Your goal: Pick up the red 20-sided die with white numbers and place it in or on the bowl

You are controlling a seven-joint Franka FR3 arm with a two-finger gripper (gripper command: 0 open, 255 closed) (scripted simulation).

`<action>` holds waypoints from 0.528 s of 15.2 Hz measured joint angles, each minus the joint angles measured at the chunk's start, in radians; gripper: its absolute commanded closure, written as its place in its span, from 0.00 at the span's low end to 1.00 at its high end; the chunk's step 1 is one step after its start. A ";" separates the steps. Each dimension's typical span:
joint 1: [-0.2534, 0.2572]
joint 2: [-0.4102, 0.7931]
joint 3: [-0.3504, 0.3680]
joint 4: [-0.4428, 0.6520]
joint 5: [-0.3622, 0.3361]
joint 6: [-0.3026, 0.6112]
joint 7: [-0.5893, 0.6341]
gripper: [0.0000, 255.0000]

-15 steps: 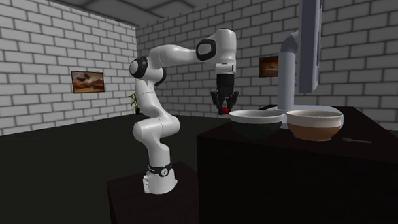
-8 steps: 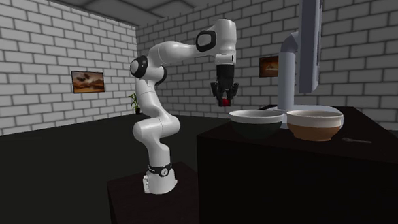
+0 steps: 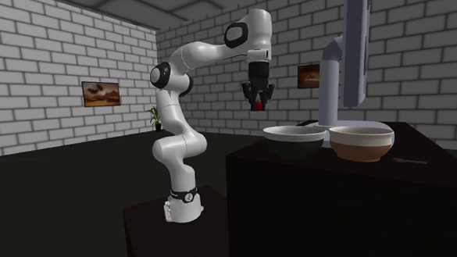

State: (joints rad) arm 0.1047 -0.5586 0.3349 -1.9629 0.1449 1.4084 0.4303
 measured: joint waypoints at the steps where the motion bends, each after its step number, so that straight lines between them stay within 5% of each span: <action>1: -0.001 0.002 -0.002 0.015 -0.001 -0.013 0.000 1.00; 8: -0.032 0.153 -0.002 0.164 -0.046 -0.018 -0.016 1.00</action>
State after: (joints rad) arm 0.0727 -0.4059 0.3330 -1.7989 0.0989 1.3907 0.4143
